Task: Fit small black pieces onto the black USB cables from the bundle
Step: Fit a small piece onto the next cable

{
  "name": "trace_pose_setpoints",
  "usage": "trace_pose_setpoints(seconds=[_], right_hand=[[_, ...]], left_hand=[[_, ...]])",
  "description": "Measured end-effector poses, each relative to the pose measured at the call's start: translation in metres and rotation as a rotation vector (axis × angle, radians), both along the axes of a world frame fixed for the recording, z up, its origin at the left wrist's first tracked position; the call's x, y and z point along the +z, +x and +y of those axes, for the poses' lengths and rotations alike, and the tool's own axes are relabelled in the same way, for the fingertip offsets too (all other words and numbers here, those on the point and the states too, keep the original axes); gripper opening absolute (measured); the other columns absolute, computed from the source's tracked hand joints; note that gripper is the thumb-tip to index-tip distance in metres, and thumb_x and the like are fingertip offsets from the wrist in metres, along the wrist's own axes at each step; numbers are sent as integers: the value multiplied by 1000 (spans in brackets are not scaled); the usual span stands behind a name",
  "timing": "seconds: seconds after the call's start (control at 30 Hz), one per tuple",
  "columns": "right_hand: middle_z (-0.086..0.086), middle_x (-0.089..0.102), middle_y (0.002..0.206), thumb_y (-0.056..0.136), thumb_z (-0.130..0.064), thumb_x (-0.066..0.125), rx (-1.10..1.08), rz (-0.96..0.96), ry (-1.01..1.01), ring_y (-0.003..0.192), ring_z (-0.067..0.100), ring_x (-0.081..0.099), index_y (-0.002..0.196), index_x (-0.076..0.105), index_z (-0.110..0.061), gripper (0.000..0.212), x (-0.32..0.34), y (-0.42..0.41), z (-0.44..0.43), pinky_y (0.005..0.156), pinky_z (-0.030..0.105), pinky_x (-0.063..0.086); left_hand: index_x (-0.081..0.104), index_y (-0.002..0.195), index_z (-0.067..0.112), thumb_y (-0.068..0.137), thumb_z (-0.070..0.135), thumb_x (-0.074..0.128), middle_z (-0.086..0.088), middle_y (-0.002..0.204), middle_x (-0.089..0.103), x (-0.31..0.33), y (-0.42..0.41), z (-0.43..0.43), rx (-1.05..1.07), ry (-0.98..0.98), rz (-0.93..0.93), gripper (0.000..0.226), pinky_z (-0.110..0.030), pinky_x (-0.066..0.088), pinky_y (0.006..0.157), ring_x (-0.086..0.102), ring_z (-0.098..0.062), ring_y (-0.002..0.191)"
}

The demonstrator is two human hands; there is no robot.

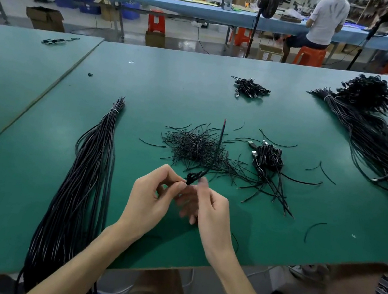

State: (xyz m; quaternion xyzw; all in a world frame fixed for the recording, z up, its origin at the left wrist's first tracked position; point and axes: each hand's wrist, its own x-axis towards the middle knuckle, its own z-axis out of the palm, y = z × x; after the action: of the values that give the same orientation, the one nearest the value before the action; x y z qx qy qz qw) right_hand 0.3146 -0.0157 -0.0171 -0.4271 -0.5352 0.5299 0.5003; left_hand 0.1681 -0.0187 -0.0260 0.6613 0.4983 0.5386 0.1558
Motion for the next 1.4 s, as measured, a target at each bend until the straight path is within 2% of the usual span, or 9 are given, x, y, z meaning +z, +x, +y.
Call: trace_pose_setpoints(seconds=[0.17, 0.3, 0.47, 0.6, 0.77, 0.9, 1.0, 1.27, 1.4], right_hand=[[18, 75, 76, 107, -55, 30, 15, 152, -78, 61, 24, 65, 76, 78, -11, 73, -4, 3, 5, 49, 26, 43], [14, 75, 75, 103, -58, 41, 24, 185, -85, 62, 20, 65, 73, 79, -16, 65, -6, 4, 6, 50, 24, 45], [11, 72, 84, 92, -46, 67, 41, 196, -77, 73, 16, 59, 89, 77, -11, 37, -4, 8, 7, 61, 26, 46], [6, 75, 98, 95, -28, 73, 68, 183, -79, 82, 18, 56, 106, 79, -20, 14, -5, 11, 9, 80, 30, 49], [-3, 76, 117, 96, -20, 68, 124, 176, -37, 113, 12, 68, 115, 78, -21, 22, -6, 12, 9, 96, 25, 53], [-10, 63, 111, 97, -1, 66, 100, -15, 97, 94, 2, 58, 112, 76, -21, 27, -10, 12, 9, 86, 20, 48], [-3, 60, 112, 96, 5, 64, 87, -113, 159, 93, 5, 58, 105, 71, -19, 27, -11, 10, 8, 83, 22, 45], [3, 52, 109, 85, 22, 61, 71, -220, 281, 95, 14, 53, 93, 75, -24, 48, -9, 6, 7, 81, 26, 46], [2, 52, 108, 90, 13, 66, 73, -211, 240, 90, 8, 55, 93, 78, -28, 43, -10, 8, 8, 81, 28, 52]], left_hand=[[62, 86, 14, 94, 16, 68, 12, 81, 67, -2, 1, -2, -17, 21, 58, 11, -15, 43, 63, 62, -5, 75], [59, 85, 15, 93, 7, 70, 8, 83, 67, -4, 2, -3, -17, 56, 118, 16, -9, 38, 63, 56, 0, 71], [55, 80, 11, 86, -11, 72, 11, 76, 63, -4, 1, -2, 23, 58, 151, 28, -2, 35, 63, 52, 10, 68], [56, 79, 20, 91, 0, 70, 19, 71, 60, -1, 1, 1, 10, -25, 71, 27, -8, 34, 57, 51, 1, 62], [55, 75, 17, 93, -2, 69, 9, 67, 61, -1, -1, 1, -47, -148, -11, 30, -19, 34, 53, 45, -7, 57], [56, 73, 15, 93, -4, 69, -5, 65, 62, -1, -3, 5, -29, -246, -100, 30, -34, 42, 59, 54, -25, 62], [57, 72, 10, 93, -4, 69, -10, 62, 64, -1, -4, 8, -38, -313, -166, 28, -26, 45, 60, 58, -17, 59], [56, 70, 11, 94, -3, 66, -11, 59, 65, -3, -7, 9, -46, -449, -300, 30, -32, 47, 63, 61, -19, 57], [58, 74, 9, 96, -3, 64, -7, 64, 67, -4, -5, 9, -7, -405, -285, 26, -29, 48, 59, 64, -19, 58]])
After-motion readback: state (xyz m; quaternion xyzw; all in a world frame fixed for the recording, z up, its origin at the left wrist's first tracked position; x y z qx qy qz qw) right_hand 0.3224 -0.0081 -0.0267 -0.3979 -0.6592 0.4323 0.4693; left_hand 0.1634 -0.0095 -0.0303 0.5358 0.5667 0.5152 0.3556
